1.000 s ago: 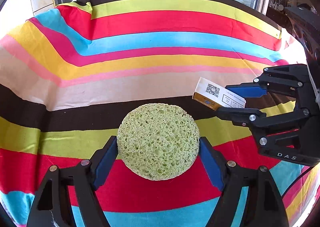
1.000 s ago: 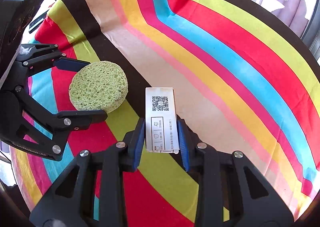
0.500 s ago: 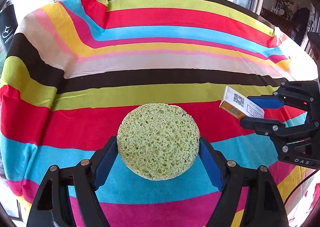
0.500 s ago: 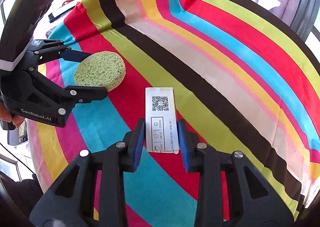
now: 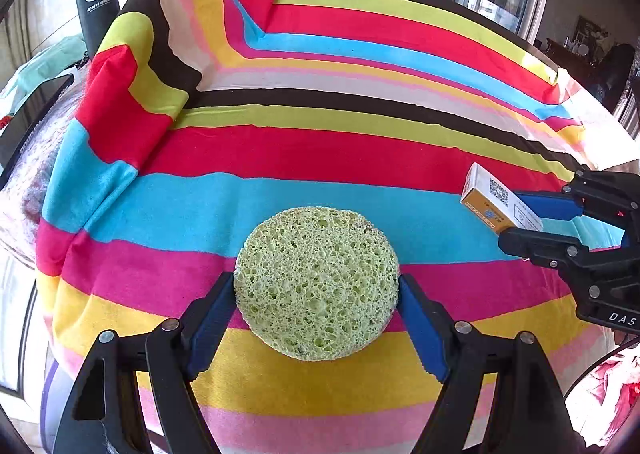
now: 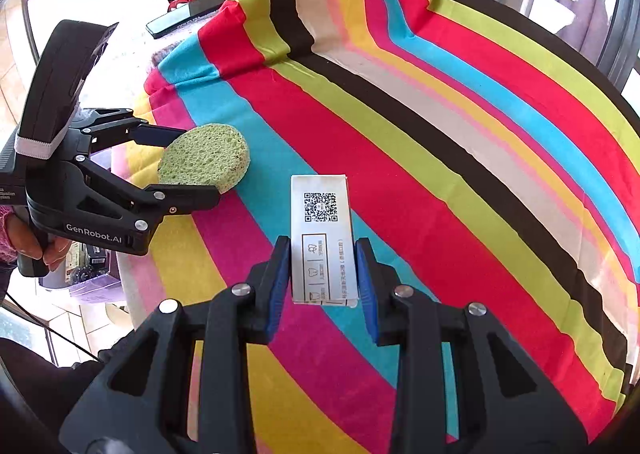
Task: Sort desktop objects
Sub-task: 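Carry the green sponge and QR-code box with both tools toward the bin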
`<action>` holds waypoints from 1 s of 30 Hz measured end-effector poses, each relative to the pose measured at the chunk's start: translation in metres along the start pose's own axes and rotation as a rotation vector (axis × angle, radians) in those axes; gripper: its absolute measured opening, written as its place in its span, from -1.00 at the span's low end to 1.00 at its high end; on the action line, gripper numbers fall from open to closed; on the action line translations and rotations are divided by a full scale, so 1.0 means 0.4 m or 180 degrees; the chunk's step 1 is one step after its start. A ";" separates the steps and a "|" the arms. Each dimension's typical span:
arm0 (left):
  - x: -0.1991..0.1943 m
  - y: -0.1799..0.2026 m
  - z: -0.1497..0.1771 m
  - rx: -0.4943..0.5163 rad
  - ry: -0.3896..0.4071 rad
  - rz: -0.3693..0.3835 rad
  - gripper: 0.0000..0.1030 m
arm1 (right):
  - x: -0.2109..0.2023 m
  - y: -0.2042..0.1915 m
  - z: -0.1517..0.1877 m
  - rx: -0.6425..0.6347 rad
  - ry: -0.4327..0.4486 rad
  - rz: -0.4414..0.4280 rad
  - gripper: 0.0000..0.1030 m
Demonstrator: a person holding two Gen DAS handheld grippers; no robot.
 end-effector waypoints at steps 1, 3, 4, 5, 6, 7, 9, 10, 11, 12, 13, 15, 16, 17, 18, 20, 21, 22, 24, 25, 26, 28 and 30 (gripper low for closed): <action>-0.007 -0.008 0.013 -0.0025 -0.0001 -0.0005 0.55 | 0.000 -0.015 0.001 -0.0010 0.0003 -0.0029 -0.31; -0.023 -0.026 0.041 -0.0084 -0.0005 -0.0024 0.55 | 0.000 -0.049 0.001 -0.0034 0.0001 -0.0079 -0.31; -0.032 -0.036 0.058 -0.0121 -0.0003 -0.0037 0.55 | -0.001 -0.066 0.002 -0.0053 -0.0001 -0.0107 -0.31; -0.044 -0.046 0.072 -0.0148 0.0020 -0.0061 0.55 | -0.003 -0.083 0.001 -0.0074 0.0008 -0.0135 -0.31; -0.055 -0.055 0.084 -0.0177 0.0031 -0.0096 0.55 | -0.005 -0.100 0.000 -0.0093 0.0019 -0.0167 -0.31; -0.067 -0.068 0.099 -0.0220 0.0050 -0.0125 0.55 | -0.005 -0.119 0.000 -0.0112 0.0025 -0.0199 -0.31; -0.090 -0.092 0.124 -0.0333 0.0078 -0.0146 0.55 | -0.005 -0.153 -0.002 -0.0165 0.0040 -0.0239 -0.31; -0.100 -0.104 0.136 -0.0378 0.0087 -0.0154 0.55 | -0.003 -0.171 -0.005 -0.0186 0.0043 -0.0264 -0.31; -0.111 -0.118 0.147 -0.0421 0.0110 -0.0186 0.55 | -0.001 -0.187 -0.007 -0.0205 0.0048 -0.0296 -0.31; -0.122 -0.132 0.157 -0.0466 0.0141 -0.0231 0.55 | 0.002 -0.203 -0.008 -0.0222 0.0051 -0.0329 -0.31; -0.133 -0.145 0.167 -0.0515 0.0170 -0.0266 0.55 | 0.005 -0.217 -0.010 -0.0235 0.0052 -0.0353 -0.31; -0.151 -0.171 0.187 -0.0597 0.0195 -0.0297 0.55 | 0.013 -0.244 -0.014 -0.0250 0.0047 -0.0406 -0.31; -0.160 -0.183 0.197 -0.0633 0.0215 -0.0326 0.55 | 0.018 -0.257 -0.017 -0.0260 0.0036 -0.0440 -0.31; -0.170 -0.199 0.208 -0.0676 0.0241 -0.0376 0.55 | 0.023 -0.273 -0.020 -0.0283 0.0024 -0.0472 -0.31; -0.178 -0.212 0.219 -0.0712 0.0249 -0.0418 0.55 | 0.027 -0.292 -0.023 -0.0322 0.0014 -0.0503 -0.31; -0.194 -0.244 0.240 -0.0828 0.0266 -0.0478 0.55 | 0.034 -0.340 -0.034 -0.0421 0.0008 -0.0569 -0.31; -0.202 -0.261 0.251 -0.0896 0.0278 -0.0501 0.55 | 0.037 -0.365 -0.040 -0.0475 0.0008 -0.0616 -0.31; -0.210 -0.281 0.263 -0.0965 0.0281 -0.0530 0.55 | 0.041 -0.390 -0.046 -0.0533 0.0007 -0.0657 -0.31; -0.223 -0.325 0.290 -0.1106 0.0272 -0.0632 0.55 | 0.053 -0.442 -0.058 -0.0667 -0.0005 -0.0723 -0.31; -0.231 -0.347 0.305 -0.1178 0.0273 -0.0692 0.55 | 0.059 -0.470 -0.063 -0.0739 -0.0013 -0.0766 -0.31; -0.240 -0.369 0.322 -0.1244 0.0269 -0.0751 0.55 | 0.066 -0.498 -0.067 -0.0810 -0.0024 -0.0813 -0.31; -0.254 -0.410 0.356 -0.1377 0.0247 -0.0876 0.55 | 0.081 -0.554 -0.075 -0.0953 -0.0047 -0.0897 -0.31; -0.265 -0.457 0.394 -0.1548 0.0226 -0.0972 0.55 | 0.098 -0.610 -0.079 -0.1084 -0.0077 -0.0986 -0.31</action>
Point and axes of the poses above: each gripper's, at about its wrist camera, not at the fingertips, and x roughly the way its jaws point, y to its right, z to its underside, the point moved 3 cm from there along x, roughly the way its jaws point, and after that the axes turned 2 degrees about -z, right-handed, at the moved point
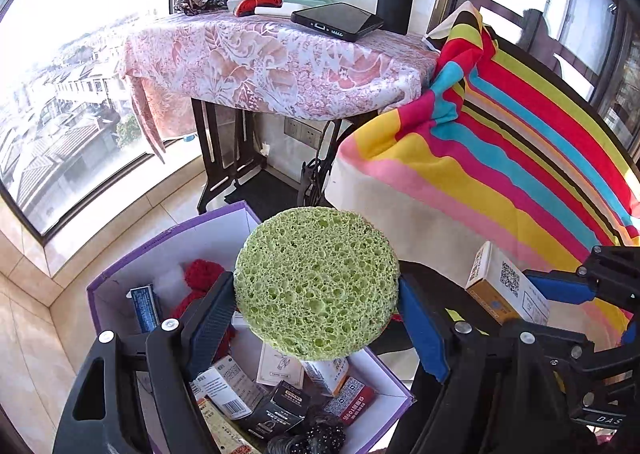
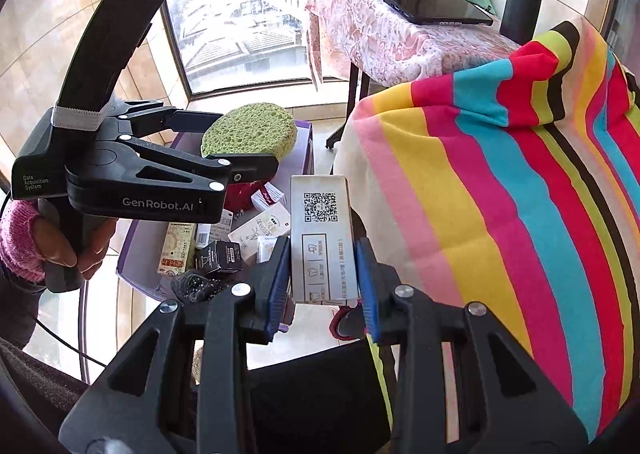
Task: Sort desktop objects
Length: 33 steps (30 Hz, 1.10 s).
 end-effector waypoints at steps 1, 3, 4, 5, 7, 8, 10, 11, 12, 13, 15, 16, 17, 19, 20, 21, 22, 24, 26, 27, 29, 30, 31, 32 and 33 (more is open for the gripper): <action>0.007 -0.027 0.007 -0.0078 -0.0020 -0.0046 0.55 | 0.017 -0.020 -0.011 -0.0064 -0.0024 -0.0049 -0.31; 0.023 -0.080 0.022 -0.0226 -0.0071 -0.0150 0.55 | 0.057 -0.061 -0.026 -0.0184 -0.0087 -0.0123 -0.31; 0.032 -0.103 0.031 -0.0302 -0.0104 -0.0194 0.55 | 0.081 -0.082 -0.030 -0.0235 -0.0133 -0.0155 -0.31; 0.042 -0.126 0.041 -0.0371 -0.0143 -0.0223 0.55 | 0.105 -0.102 -0.036 -0.0278 -0.0182 -0.0190 -0.31; 0.060 -0.165 0.061 -0.0484 -0.0209 -0.0282 0.55 | 0.145 -0.135 -0.038 -0.0358 -0.0269 -0.0269 -0.31; 0.068 -0.182 0.072 -0.0542 -0.0240 -0.0318 0.55 | 0.162 -0.155 -0.033 -0.0395 -0.0319 -0.0293 -0.31; 0.084 -0.211 0.092 -0.0653 -0.0293 -0.0362 0.55 | 0.200 -0.180 -0.029 -0.0441 -0.0410 -0.0342 -0.31; 0.089 -0.224 0.101 -0.0719 -0.0312 -0.0384 0.55 | 0.217 -0.190 -0.028 -0.0455 -0.0456 -0.0372 -0.31; 0.090 -0.239 0.112 -0.0782 -0.0326 -0.0409 0.55 | 0.233 -0.198 -0.027 -0.0462 -0.0498 -0.0386 -0.31; 0.091 -0.249 0.118 -0.0817 -0.0334 -0.0434 0.55 | 0.247 -0.204 -0.027 -0.0466 -0.0535 -0.0398 -0.31; 0.091 -0.261 0.123 -0.0797 -0.0316 -0.0533 0.56 | 0.264 -0.213 -0.028 -0.0472 -0.0588 -0.0458 -0.30; 0.090 -0.264 0.121 -0.0775 -0.0291 -0.0594 0.56 | 0.270 -0.216 -0.032 -0.0467 -0.0598 -0.0491 -0.29; 0.091 -0.268 0.118 -0.0758 -0.0279 -0.0649 0.57 | 0.273 -0.218 -0.036 -0.0442 -0.0599 -0.0523 -0.29; 0.090 -0.275 0.112 -0.0758 -0.0261 -0.0695 0.58 | 0.276 -0.215 -0.041 -0.0356 -0.0599 -0.0587 -0.23; 0.086 -0.276 0.107 -0.0769 -0.0218 -0.0669 0.60 | 0.275 -0.214 -0.041 -0.0305 -0.0591 -0.0614 -0.15; 0.081 -0.280 0.100 -0.0803 -0.0163 -0.0627 0.62 | 0.272 -0.210 -0.040 -0.0257 -0.0573 -0.0632 0.09; 0.075 -0.284 0.097 -0.0844 -0.0120 -0.0590 0.63 | 0.271 -0.209 -0.041 -0.0213 -0.0553 -0.0636 0.31; 0.063 -0.292 0.089 -0.0870 -0.0053 -0.0532 0.71 | 0.260 -0.204 -0.033 -0.0165 -0.0523 -0.0654 0.41; 0.060 -0.285 0.081 -0.0814 -0.0030 -0.0486 0.80 | 0.252 -0.206 -0.029 -0.0137 -0.0491 -0.0653 0.45; 0.057 -0.283 0.079 -0.0801 0.0001 -0.0475 0.93 | 0.245 -0.205 -0.025 -0.0118 -0.0469 -0.0624 0.51; 0.048 -0.276 0.073 -0.0785 0.0066 -0.0531 1.00 | 0.235 -0.207 -0.023 -0.0067 -0.0441 -0.0654 0.57; 0.045 -0.271 0.070 -0.0747 0.0072 -0.0603 1.00 | 0.233 -0.207 -0.022 -0.0045 -0.0449 -0.0692 0.63; 0.042 -0.266 0.068 -0.0705 0.0068 -0.0705 1.00 | 0.233 -0.212 -0.022 -0.0023 -0.0474 -0.0723 0.70; 0.038 -0.262 0.065 -0.0665 0.0071 -0.0800 1.00 | 0.231 -0.217 -0.021 -0.0019 -0.0494 -0.0742 0.73; 0.031 -0.260 0.063 -0.0629 0.0086 -0.0852 1.00 | 0.226 -0.221 -0.020 -0.0036 -0.0497 -0.0732 0.76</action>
Point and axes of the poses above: each gripper's, at about its wrist camera, not at the fingertips, and x roughly the way its jaws point, y to its right, z to its underside, the point moved 3 cm from there along x, roughly the way its jaws point, and after that the axes turned 2 degrees about -z, right-handed, at the moved point
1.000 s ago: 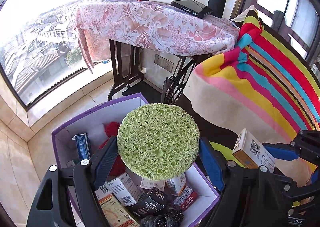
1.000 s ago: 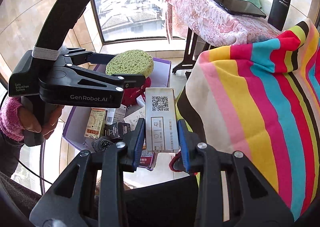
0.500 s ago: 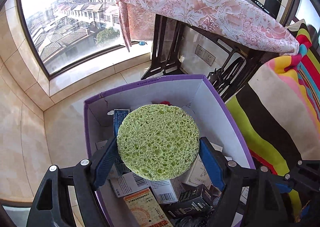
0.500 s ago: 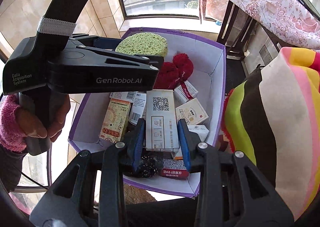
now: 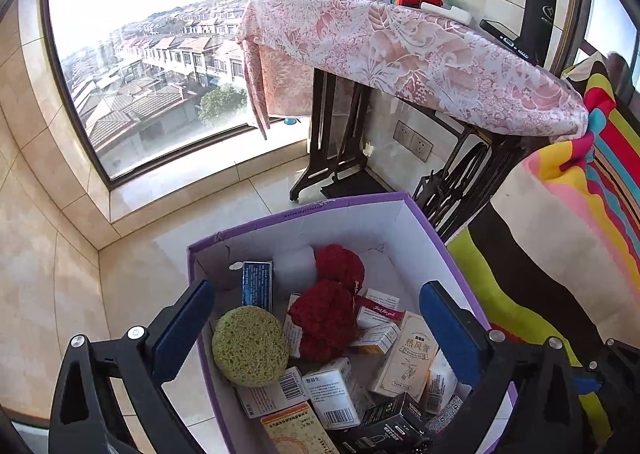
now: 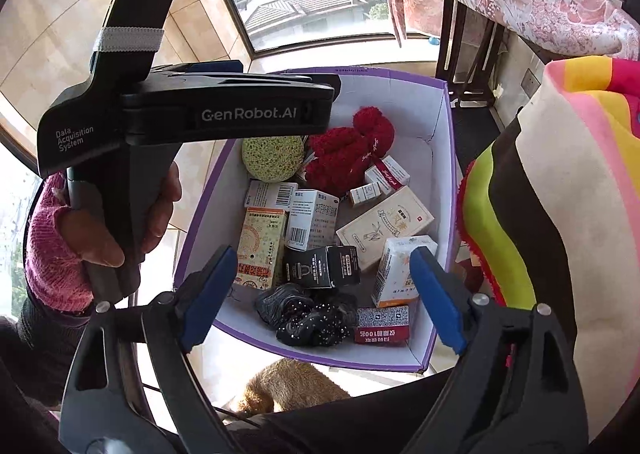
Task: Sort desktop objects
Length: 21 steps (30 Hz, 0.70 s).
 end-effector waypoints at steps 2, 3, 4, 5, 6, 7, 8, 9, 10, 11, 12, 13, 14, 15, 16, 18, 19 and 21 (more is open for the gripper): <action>-0.017 -0.002 -0.003 -0.0017 0.0064 -0.0099 1.00 | -0.011 -0.010 0.004 -0.0081 0.0002 0.0103 0.86; -0.026 -0.006 -0.004 -0.0046 0.0077 -0.0190 1.00 | -0.013 -0.013 0.002 -0.0118 0.0005 0.0179 0.91; -0.030 -0.007 -0.005 -0.0050 0.0044 -0.0316 1.00 | -0.019 -0.012 0.006 -0.0161 0.0005 0.0270 0.92; -0.034 -0.006 -0.004 -0.0011 0.0002 -0.0469 1.00 | -0.023 -0.011 0.005 -0.0186 0.0002 0.0366 0.93; -0.038 -0.002 -0.004 0.0035 0.0014 -0.0541 1.00 | -0.027 -0.008 0.002 -0.0196 0.0003 0.0442 0.93; -0.041 0.002 -0.003 0.0061 0.0008 -0.0554 1.00 | -0.030 -0.004 -0.001 -0.0192 0.0011 0.0481 0.93; -0.041 0.002 -0.002 0.0059 -0.0031 -0.0508 1.00 | -0.035 0.004 -0.001 -0.0177 0.0015 0.0489 0.93; -0.039 0.002 -0.001 0.0020 -0.0066 -0.0396 1.00 | -0.038 0.010 -0.002 -0.0147 0.0023 0.0493 0.93; -0.041 0.003 0.002 -0.0032 -0.0100 -0.0290 1.00 | -0.042 0.014 -0.002 -0.0119 0.0023 0.0499 0.93; -0.041 0.002 0.003 -0.0085 -0.0145 -0.0214 1.00 | -0.044 0.017 -0.002 -0.0101 0.0025 0.0517 0.93; -0.040 0.002 0.004 -0.0131 -0.0179 -0.0188 1.00 | -0.045 0.020 -0.001 -0.0092 0.0023 0.0533 0.93; -0.039 0.004 0.002 -0.0164 -0.0189 -0.0197 1.00 | -0.047 0.022 0.002 -0.0085 0.0020 0.0544 0.93; -0.037 0.008 0.001 -0.0174 -0.0189 -0.0233 1.00 | -0.047 0.024 0.001 -0.0063 0.0019 0.0552 0.93; -0.036 0.011 0.001 -0.0173 -0.0203 -0.0290 1.00 | -0.047 0.027 0.002 -0.0040 0.0016 0.0547 0.93; -0.035 0.015 0.002 -0.0158 -0.0229 -0.0349 1.00 | -0.047 0.028 0.002 -0.0021 0.0012 0.0536 0.93; -0.033 0.027 0.001 -0.0097 -0.0255 -0.0456 1.00 | -0.044 0.032 0.004 0.0007 0.0003 0.0534 0.93; -0.033 0.030 0.003 -0.0077 -0.0258 -0.0494 1.00 | -0.043 0.033 0.007 0.0011 -0.0003 0.0533 0.93; -0.033 0.034 0.009 -0.0071 -0.0269 -0.0490 1.00 | -0.043 0.034 0.011 0.0018 -0.0009 0.0520 0.93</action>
Point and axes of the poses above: each gripper's, at about its wrist camera, not at the fingertips, and x roughly the way its jaws point, y to its right, z to its underside, the point moved 3 cm from there along x, roughly the way its jaws point, and after that the axes turned 2 degrees about -z, right-handed, at the moved point
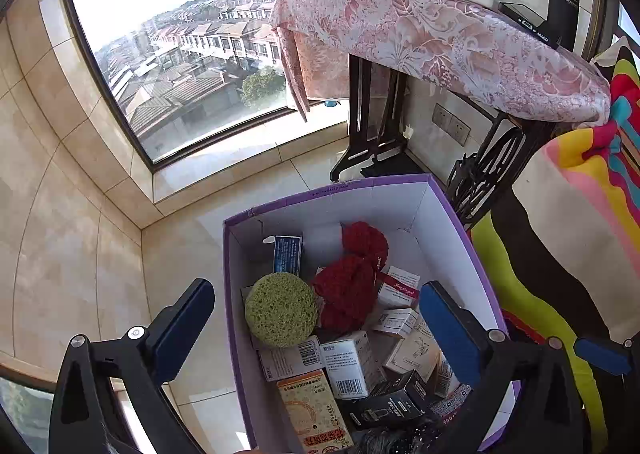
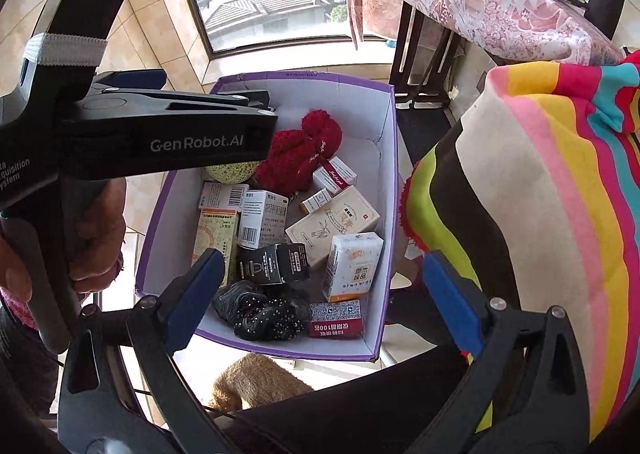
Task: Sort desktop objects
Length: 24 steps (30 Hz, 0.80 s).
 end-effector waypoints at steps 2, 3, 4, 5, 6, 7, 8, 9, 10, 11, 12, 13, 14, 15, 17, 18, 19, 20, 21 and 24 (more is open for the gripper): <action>0.004 0.003 0.005 0.0000 -0.0037 0.0110 1.00 | 0.001 -0.003 0.002 -0.0008 -0.0007 -0.0010 0.93; 0.007 0.004 0.006 -0.0006 -0.0055 0.0166 1.00 | 0.002 -0.004 0.003 -0.0014 -0.0010 -0.0008 0.93; 0.009 0.006 0.008 -0.0012 -0.0072 0.0209 1.00 | 0.002 -0.006 0.005 -0.0024 -0.0017 -0.0011 0.93; 0.012 0.010 0.011 -0.0012 -0.0092 0.0236 1.00 | 0.003 -0.007 0.005 -0.0026 -0.0025 -0.0011 0.93; 0.014 0.013 0.012 -0.0007 -0.0106 0.0243 1.00 | 0.005 -0.009 0.005 -0.0025 -0.0032 -0.0011 0.93; 0.016 0.015 0.014 -0.0008 -0.0111 0.0249 1.00 | 0.005 -0.009 0.006 -0.0027 -0.0036 -0.0012 0.93; 0.017 0.017 0.015 -0.0011 -0.0122 0.0270 1.00 | 0.006 -0.009 0.007 -0.0026 -0.0041 -0.0011 0.93; 0.018 0.019 0.017 -0.0019 -0.0138 0.0297 1.00 | 0.007 -0.009 0.008 -0.0027 -0.0049 -0.0012 0.93; 0.019 0.020 0.018 -0.0024 -0.0147 0.0304 1.00 | 0.008 -0.009 0.008 -0.0022 -0.0053 -0.0010 0.93; 0.019 0.021 0.019 -0.0022 -0.0145 0.0294 1.00 | 0.009 -0.008 0.008 -0.0015 -0.0057 -0.0009 0.93; 0.019 0.021 0.020 -0.0019 -0.0145 0.0289 1.00 | 0.009 -0.007 0.008 -0.0011 -0.0059 -0.0013 0.93; 0.020 0.021 0.021 -0.0021 -0.0150 0.0295 1.00 | 0.009 -0.007 0.008 -0.0008 -0.0061 -0.0014 0.93; 0.022 0.020 0.020 -0.0026 -0.0158 0.0306 1.00 | 0.009 -0.007 0.009 -0.0006 -0.0060 -0.0012 0.93; 0.022 0.019 0.021 -0.0035 -0.0166 0.0315 1.00 | 0.009 -0.006 0.011 -0.0008 -0.0063 -0.0012 0.93; 0.024 0.017 0.024 -0.0052 -0.0192 0.0330 1.00 | 0.010 -0.006 0.012 -0.0008 -0.0072 -0.0005 0.93; 0.025 0.016 0.024 -0.0064 -0.0200 0.0337 1.00 | 0.011 -0.006 0.011 -0.0005 -0.0076 -0.0001 0.93; 0.025 0.014 0.025 -0.0077 -0.0201 0.0340 1.00 | 0.012 -0.006 0.013 -0.0008 -0.0080 -0.0004 0.93; 0.025 0.013 0.026 -0.0088 -0.0203 0.0348 1.00 | 0.012 -0.007 0.013 -0.0009 -0.0083 -0.0005 0.93; 0.024 0.012 0.026 -0.0100 -0.0205 0.0383 1.00 | 0.012 -0.007 0.014 -0.0009 -0.0085 -0.0003 0.93; 0.018 0.007 0.026 -0.0141 -0.0183 0.0470 1.00 | 0.012 -0.009 0.017 -0.0024 -0.0090 0.0000 0.93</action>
Point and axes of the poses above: each gripper's, at about its wrist camera, not at the fingertips, and x roughly the way its jaws point, y to its right, z to its underside, the point moved 3 cm from there along x, roughly the way its jaws point, and after that the axes turned 2 degrees about -z, right-handed, at the moved point
